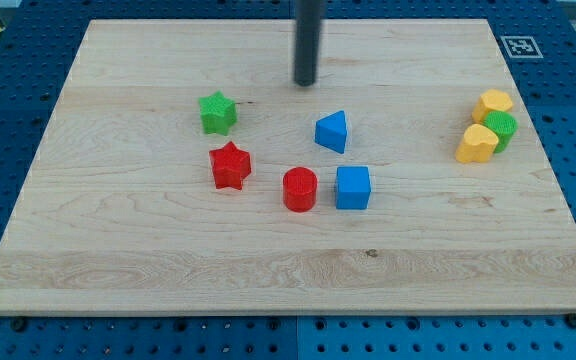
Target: Push the blue triangle towards the yellow blocks
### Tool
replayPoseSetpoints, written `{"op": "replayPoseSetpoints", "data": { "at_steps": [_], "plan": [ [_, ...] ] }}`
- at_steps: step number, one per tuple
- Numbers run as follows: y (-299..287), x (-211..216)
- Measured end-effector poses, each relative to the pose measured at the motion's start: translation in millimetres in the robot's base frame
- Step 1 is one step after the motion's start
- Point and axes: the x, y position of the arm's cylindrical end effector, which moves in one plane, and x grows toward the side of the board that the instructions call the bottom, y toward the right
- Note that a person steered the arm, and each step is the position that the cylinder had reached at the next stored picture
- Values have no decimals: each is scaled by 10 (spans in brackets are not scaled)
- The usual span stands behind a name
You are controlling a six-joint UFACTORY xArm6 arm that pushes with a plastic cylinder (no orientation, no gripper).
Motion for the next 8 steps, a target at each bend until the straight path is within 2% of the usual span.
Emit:
{"op": "replayPoseSetpoints", "data": {
  "at_steps": [1, 3, 4, 6, 8],
  "plan": [
    [-263, 72],
    [-193, 514],
    [4, 812],
    [620, 889],
    [962, 1265]
  ]
}}
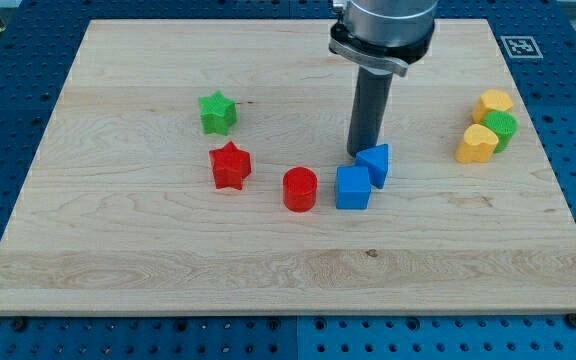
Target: Push the blue triangle towards the yellow blocks
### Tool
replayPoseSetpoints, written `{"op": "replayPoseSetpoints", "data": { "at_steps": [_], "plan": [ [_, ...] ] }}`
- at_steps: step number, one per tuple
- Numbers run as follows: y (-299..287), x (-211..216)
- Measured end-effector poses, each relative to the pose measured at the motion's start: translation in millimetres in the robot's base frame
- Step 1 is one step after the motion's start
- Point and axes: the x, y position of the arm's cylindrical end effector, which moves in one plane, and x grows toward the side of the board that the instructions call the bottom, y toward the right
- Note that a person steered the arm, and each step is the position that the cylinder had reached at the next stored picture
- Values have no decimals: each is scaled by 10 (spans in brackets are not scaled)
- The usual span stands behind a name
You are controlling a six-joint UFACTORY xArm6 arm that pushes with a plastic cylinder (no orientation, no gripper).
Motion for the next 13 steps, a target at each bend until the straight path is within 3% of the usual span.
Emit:
{"op": "replayPoseSetpoints", "data": {
  "at_steps": [1, 5, 6, 13],
  "plan": [
    [5, 5],
    [152, 1074],
    [358, 1136],
    [677, 652]
  ]
}}
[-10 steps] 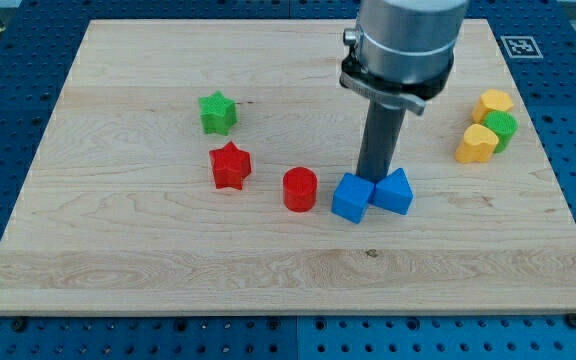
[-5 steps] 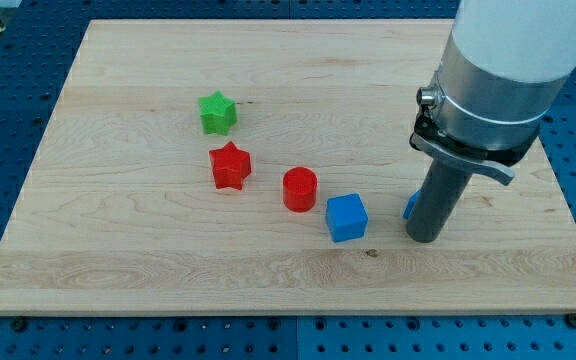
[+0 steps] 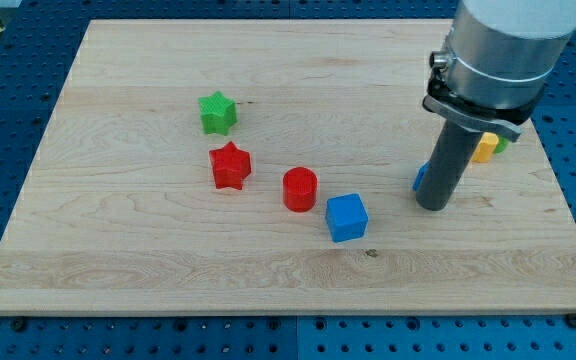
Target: Push the blue triangle towards the yellow blocks
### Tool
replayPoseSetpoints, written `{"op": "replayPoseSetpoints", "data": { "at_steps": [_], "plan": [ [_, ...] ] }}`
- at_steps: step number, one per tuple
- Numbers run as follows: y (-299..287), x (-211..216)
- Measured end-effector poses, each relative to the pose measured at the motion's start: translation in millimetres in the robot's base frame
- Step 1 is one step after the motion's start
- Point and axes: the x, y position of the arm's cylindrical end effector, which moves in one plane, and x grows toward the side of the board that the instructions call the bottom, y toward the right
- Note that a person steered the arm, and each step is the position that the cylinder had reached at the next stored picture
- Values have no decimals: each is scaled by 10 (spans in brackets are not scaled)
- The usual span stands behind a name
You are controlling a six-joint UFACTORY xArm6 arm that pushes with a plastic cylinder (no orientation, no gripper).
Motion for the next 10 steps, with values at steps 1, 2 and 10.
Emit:
{"op": "replayPoseSetpoints", "data": {
  "at_steps": [1, 2, 10],
  "plan": [
    [3, -94],
    [62, -112],
    [831, -359]
  ]
}}
